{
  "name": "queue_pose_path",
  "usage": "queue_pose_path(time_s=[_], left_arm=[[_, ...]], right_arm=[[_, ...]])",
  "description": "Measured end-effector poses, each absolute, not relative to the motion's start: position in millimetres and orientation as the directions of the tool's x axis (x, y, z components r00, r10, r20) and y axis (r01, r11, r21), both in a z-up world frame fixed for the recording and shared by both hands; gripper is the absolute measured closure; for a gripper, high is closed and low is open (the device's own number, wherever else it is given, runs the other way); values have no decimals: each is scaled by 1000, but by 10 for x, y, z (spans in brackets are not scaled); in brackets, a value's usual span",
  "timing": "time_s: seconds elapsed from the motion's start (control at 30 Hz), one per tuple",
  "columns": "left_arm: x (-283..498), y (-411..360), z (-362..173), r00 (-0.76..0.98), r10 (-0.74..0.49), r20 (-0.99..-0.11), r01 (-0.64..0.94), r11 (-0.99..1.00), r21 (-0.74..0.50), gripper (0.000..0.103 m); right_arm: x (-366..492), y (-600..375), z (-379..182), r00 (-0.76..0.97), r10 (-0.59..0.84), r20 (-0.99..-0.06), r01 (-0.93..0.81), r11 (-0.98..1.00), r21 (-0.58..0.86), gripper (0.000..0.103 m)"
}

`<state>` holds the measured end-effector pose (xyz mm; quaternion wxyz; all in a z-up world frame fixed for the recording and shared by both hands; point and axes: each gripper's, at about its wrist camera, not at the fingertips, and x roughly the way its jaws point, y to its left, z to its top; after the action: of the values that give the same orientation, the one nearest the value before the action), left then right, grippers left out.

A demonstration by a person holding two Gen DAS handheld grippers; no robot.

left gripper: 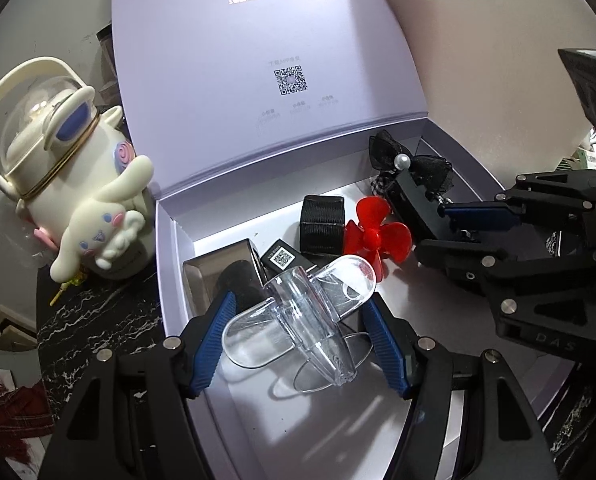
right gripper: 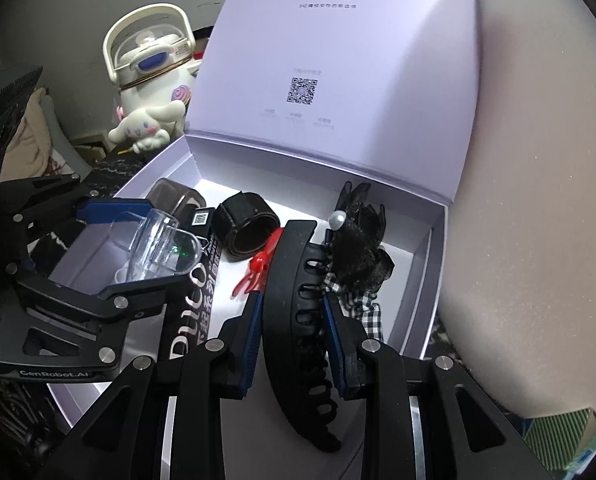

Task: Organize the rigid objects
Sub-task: 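Lower both clips into the box and open the right gripper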

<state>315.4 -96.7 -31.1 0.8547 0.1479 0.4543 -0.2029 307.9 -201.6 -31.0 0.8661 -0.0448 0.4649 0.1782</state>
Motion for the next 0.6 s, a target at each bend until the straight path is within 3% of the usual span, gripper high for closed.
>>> queue_pose_path(time_s=[0.4,0.6], left_arm=[[3104,-621,-327,479,-291,-828,454,890,-50,37],[3039,-532,-264,520,-272,-810,434,900,-24,37]], right_arm=[[3101,-1942,-319,507,238,-829,-345,937,58,73],[3086,-1987,-279,526,205,-825,-323,946,29,58]])
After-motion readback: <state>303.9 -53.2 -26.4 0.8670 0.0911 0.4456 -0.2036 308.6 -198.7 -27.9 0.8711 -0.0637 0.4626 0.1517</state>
